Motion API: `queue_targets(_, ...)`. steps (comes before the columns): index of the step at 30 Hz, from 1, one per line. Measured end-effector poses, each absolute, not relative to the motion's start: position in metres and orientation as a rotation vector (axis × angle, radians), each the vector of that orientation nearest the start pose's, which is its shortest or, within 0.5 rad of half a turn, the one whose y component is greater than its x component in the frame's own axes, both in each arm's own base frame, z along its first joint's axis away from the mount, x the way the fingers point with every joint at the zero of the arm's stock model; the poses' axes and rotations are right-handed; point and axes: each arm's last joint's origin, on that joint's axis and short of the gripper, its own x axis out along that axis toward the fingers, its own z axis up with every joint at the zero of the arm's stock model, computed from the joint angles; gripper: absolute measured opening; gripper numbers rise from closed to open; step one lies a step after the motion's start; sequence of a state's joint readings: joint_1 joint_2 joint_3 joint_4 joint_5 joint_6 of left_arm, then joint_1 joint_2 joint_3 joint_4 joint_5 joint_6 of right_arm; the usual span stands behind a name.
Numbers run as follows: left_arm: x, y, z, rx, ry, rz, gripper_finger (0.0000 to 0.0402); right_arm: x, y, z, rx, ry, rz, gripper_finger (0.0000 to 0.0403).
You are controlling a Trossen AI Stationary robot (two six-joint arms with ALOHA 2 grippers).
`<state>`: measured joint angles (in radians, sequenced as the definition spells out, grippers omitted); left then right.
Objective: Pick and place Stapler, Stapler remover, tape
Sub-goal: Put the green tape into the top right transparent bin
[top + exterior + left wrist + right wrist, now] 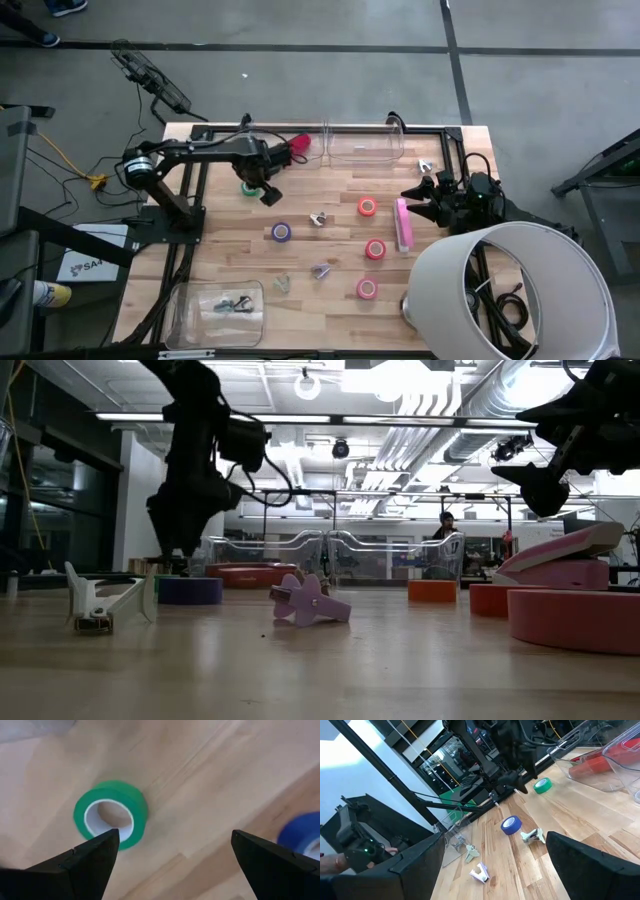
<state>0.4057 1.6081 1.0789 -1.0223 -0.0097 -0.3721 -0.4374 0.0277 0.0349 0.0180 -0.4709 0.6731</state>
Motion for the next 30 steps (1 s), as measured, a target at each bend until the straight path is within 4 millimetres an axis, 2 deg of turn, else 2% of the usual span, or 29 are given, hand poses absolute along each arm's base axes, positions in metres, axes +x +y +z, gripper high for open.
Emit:
queue_targets(8, 0.246, 0.108, 0.182, -0.572, 1.457, 0.674, 0.0378, 0.091, -0.028, 0.175, 0.662, -0.011, 0.040, 0.0339)
queue_targets(21, 0.239, 0.104, 0.163, -0.575, 1.455, 0.635, 0.0376, 0.091, -0.028, 0.175, 0.662, -0.011, 0.040, 0.0339)
queue_targets(24, 0.238, 0.103, 0.162, -0.577, 1.458, 0.631, 0.0357, 0.091, -0.028, 0.175, 0.662, -0.010, 0.040, 0.0339)
queue_targets(30, 0.238, 0.104, 0.161, -0.555, 1.463, 0.617, 0.0284, 0.091, -0.028, 0.175, 0.662, -0.011, 0.039, 0.0339)
